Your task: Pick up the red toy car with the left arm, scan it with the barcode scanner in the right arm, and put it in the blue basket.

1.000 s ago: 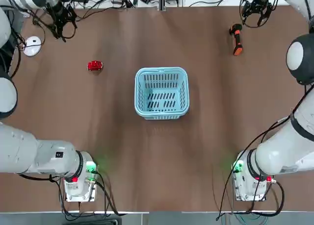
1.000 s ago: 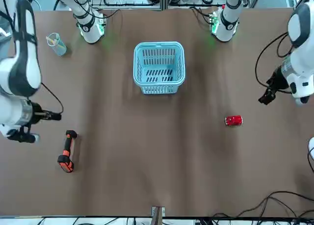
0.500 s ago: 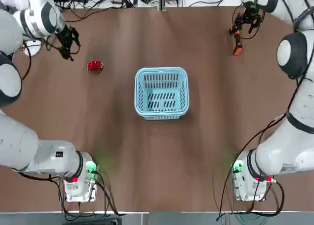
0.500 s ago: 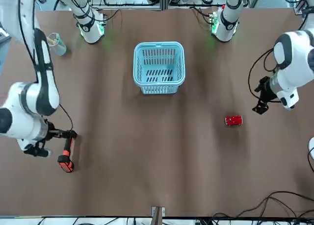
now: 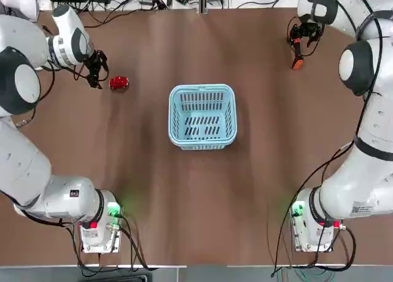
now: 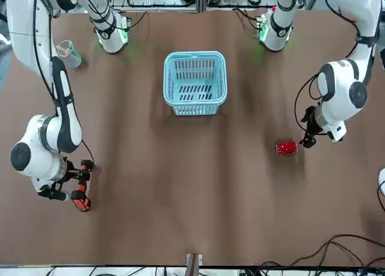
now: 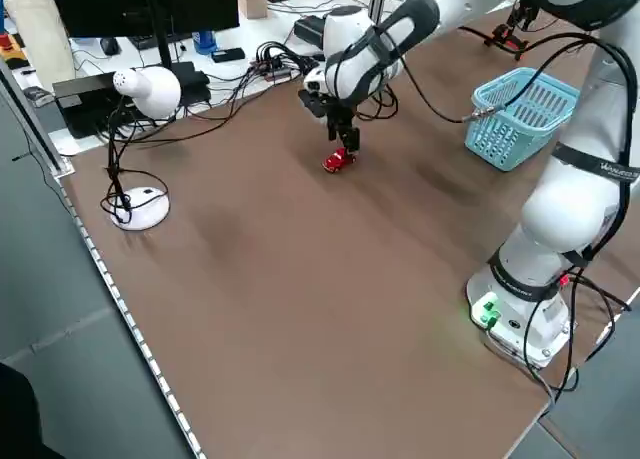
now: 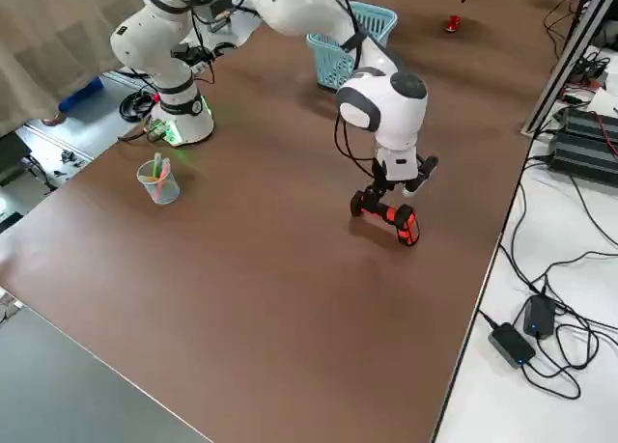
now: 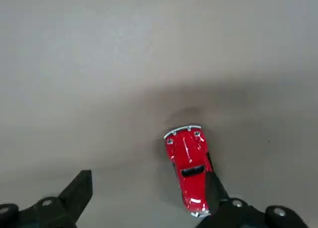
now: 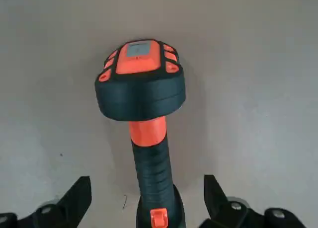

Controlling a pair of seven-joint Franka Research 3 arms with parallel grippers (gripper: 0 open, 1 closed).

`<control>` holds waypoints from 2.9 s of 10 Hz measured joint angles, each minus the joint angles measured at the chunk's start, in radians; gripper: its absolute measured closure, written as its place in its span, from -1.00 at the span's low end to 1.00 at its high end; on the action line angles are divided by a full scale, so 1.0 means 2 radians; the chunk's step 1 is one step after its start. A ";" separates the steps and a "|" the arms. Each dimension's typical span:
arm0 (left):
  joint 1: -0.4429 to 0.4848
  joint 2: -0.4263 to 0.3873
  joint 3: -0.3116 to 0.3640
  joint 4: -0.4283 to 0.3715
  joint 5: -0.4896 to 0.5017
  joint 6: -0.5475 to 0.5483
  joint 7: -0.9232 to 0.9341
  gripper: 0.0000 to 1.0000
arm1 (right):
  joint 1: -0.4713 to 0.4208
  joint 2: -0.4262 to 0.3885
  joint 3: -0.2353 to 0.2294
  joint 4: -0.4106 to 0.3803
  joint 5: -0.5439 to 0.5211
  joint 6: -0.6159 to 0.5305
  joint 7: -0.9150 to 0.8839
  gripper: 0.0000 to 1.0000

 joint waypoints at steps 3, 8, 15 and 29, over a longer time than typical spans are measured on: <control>-0.003 0.029 -0.010 0.017 -0.027 0.013 -0.010 -1.00 | 0.001 0.017 0.001 0.000 0.000 0.020 -0.001 -1.00; -0.006 0.074 -0.012 0.037 -0.027 0.032 -0.024 -1.00 | 0.004 0.028 0.001 0.000 0.000 0.042 -0.001 -0.74; -0.008 0.098 -0.027 0.052 -0.028 0.058 -0.031 0.11 | 0.002 0.028 0.000 0.004 0.000 0.043 -0.001 0.05; -0.045 0.078 -0.254 0.308 0.066 -0.155 -0.431 0.11 | 0.004 -0.006 0.026 0.071 0.083 -0.122 0.000 0.26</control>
